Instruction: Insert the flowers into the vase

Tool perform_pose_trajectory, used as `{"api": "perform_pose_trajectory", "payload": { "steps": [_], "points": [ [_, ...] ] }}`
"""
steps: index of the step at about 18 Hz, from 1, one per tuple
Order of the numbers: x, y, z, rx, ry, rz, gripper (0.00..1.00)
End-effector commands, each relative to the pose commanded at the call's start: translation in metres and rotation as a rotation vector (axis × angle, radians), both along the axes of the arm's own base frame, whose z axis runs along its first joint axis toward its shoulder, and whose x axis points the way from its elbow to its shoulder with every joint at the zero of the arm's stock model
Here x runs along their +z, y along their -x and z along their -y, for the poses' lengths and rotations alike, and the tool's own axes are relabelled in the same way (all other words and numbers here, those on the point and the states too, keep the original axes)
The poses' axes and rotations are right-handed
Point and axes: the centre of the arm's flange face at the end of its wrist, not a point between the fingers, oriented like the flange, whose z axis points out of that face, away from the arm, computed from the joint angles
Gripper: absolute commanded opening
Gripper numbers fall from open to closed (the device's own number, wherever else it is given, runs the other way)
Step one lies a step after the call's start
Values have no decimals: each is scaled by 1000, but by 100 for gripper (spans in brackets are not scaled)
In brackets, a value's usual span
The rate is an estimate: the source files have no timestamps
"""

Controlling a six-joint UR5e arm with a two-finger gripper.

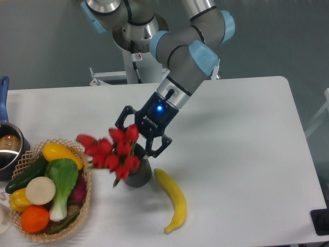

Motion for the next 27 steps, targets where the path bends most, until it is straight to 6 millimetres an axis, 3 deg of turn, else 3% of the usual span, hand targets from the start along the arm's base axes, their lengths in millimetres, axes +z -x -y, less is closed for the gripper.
{"api": "perform_pose_trajectory", "payload": {
  "steps": [3, 12, 16, 22, 27],
  "points": [
    [0, 4, 17, 16, -6, -22, 100],
    [8, 29, 43, 83, -12, -45, 100],
    [9, 59, 67, 158, 79, -133, 100],
    [4, 99, 104, 184, 347, -417, 100],
    [11, 141, 122, 237, 575, -551, 100]
  ]
}}
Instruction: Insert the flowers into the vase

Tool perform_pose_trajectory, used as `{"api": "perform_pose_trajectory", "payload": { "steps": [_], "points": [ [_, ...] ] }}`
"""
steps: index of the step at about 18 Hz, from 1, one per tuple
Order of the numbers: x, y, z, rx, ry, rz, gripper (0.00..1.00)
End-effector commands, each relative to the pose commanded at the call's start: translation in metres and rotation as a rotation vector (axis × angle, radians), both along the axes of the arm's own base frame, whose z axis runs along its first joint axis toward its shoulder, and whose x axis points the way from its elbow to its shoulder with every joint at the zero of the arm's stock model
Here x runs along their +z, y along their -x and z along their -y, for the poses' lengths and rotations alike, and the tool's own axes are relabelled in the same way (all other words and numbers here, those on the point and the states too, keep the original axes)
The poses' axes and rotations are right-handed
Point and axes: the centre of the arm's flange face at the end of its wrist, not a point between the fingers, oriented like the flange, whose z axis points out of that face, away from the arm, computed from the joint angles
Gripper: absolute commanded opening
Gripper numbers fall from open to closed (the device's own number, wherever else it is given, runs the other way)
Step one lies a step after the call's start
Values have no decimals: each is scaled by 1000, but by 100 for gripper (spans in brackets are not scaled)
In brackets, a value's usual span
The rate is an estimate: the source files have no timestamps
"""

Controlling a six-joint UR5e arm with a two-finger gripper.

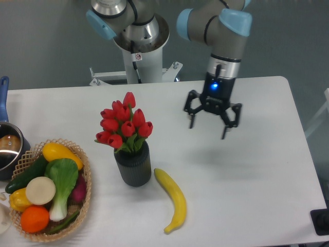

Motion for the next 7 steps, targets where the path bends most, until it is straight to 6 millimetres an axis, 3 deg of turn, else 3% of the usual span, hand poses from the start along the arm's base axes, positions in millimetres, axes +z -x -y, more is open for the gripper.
{"api": "perform_pose_trajectory", "payload": {
  "steps": [7],
  "points": [
    [-1, 52, 14, 94, 214, -10, 100]
  ]
}}
